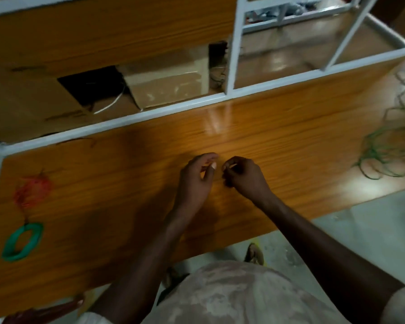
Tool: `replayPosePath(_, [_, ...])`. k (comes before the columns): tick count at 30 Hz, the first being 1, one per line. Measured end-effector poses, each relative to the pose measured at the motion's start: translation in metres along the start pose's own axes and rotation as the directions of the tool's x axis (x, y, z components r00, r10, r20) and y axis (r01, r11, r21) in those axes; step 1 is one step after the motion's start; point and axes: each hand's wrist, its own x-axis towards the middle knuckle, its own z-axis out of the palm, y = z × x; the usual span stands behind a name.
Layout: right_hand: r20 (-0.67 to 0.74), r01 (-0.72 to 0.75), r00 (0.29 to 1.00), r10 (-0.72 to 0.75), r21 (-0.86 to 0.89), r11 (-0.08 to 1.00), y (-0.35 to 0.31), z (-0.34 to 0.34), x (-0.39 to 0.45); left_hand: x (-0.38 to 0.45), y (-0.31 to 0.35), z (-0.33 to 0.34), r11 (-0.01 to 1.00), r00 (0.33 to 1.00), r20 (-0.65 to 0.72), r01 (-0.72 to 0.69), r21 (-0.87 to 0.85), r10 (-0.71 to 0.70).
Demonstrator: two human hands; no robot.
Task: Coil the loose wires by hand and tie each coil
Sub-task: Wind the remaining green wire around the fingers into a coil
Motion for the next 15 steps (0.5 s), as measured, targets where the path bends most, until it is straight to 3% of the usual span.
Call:
replayPosePath(7, [-0.181,-0.050,0.981,0.072,0.125,0.991,0.076,-0.156,-0.027,0.012,0.093,0.151,0.997,0.983,0.178,-0.040,-0.066,0.051])
replayPosePath(15, [-0.436,-0.113,0.880,0.188,0.191,0.975,0.144,-0.244,-0.049,0.013,0.142,0.240,0.995,0.940,0.328,-0.081,-0.054,0.094])
